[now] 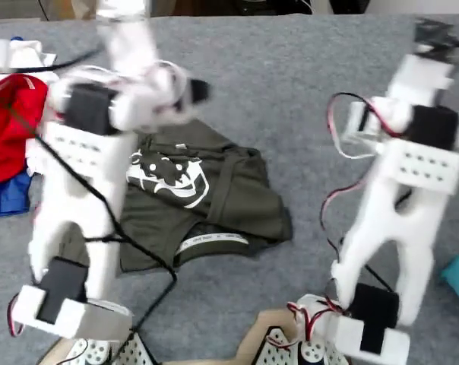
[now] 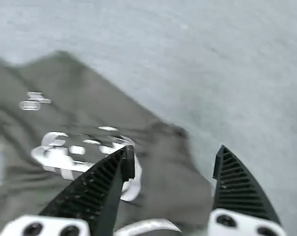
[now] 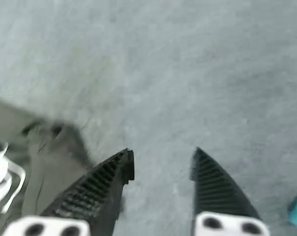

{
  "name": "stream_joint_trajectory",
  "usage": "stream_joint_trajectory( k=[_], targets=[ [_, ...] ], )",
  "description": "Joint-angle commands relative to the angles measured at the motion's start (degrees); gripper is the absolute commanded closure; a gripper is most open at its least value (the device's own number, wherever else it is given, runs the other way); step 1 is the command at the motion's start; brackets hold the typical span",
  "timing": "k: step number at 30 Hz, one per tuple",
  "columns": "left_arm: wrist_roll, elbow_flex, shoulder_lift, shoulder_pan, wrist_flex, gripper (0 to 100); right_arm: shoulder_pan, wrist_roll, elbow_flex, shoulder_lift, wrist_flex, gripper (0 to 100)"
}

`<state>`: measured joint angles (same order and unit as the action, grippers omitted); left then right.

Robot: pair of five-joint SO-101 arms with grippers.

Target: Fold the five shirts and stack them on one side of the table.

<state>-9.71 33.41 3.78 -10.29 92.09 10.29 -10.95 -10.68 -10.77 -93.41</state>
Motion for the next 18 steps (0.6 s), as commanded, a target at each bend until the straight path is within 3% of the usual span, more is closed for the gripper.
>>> stream_joint_trajectory(
  k=[1, 7, 18],
  targets=[
    [5.1, -3.1, 0.0, 10.3, -1.3, 73, -6.5, -1.7, -2.9, 4.0, -1.5, 85.9],
    [7.2, -12.1, -8.0, 19.4, -10.1, 74, -15.3, -6.9, -3.0, 15.5, -1.7, 86.8],
    [6.9, -12.5, -19.1, 15.0, -15.4, 74, -27.5, -8.0, -5.7, 28.2, -3.0, 86.8]
  ],
)
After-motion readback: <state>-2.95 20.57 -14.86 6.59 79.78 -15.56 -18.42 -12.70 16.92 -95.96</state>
